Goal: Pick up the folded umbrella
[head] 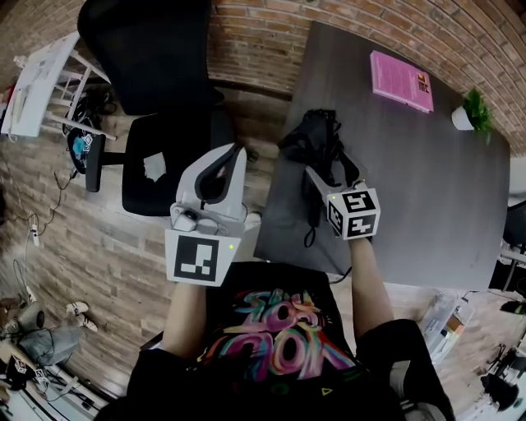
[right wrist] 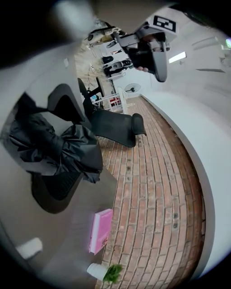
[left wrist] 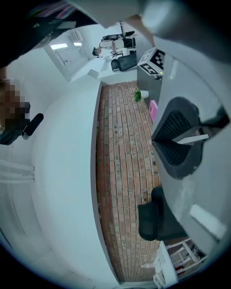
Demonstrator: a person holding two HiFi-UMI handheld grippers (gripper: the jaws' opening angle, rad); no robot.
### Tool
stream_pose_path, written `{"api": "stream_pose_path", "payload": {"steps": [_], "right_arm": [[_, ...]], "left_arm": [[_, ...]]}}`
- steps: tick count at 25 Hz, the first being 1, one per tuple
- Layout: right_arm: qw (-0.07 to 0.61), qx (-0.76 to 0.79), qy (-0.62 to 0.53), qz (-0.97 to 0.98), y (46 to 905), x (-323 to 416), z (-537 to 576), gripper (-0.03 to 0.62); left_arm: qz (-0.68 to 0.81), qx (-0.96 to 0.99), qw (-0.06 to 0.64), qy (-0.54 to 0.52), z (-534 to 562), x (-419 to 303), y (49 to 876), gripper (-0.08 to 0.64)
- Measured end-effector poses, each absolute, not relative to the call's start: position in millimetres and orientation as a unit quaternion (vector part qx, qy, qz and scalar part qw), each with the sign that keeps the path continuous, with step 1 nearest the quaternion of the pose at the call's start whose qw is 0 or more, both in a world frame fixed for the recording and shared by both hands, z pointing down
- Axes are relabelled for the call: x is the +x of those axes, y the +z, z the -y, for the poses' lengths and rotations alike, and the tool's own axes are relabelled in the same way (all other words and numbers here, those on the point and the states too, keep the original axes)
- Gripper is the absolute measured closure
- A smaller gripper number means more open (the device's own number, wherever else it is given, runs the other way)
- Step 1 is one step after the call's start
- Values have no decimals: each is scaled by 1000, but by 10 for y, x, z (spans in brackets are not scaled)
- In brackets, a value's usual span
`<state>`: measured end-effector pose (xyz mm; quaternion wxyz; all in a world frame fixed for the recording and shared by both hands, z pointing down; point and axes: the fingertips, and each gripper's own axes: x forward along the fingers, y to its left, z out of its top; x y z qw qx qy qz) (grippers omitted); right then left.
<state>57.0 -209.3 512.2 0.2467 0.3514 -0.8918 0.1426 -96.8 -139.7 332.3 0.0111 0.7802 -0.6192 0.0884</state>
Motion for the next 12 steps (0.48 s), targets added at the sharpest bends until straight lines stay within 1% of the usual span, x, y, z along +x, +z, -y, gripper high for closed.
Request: {"api": "stream_pose_path", "payload": {"steps": [5,12], "right_arm": [[275,347,135,887,5310,505,2160,235],[347,331,150,865,5696,490,2199,216]], "left_arm": [[627,773,8,95,1343,-1075,3338,558],[629,772,11,93,1343,-1113,3349,558]]}}
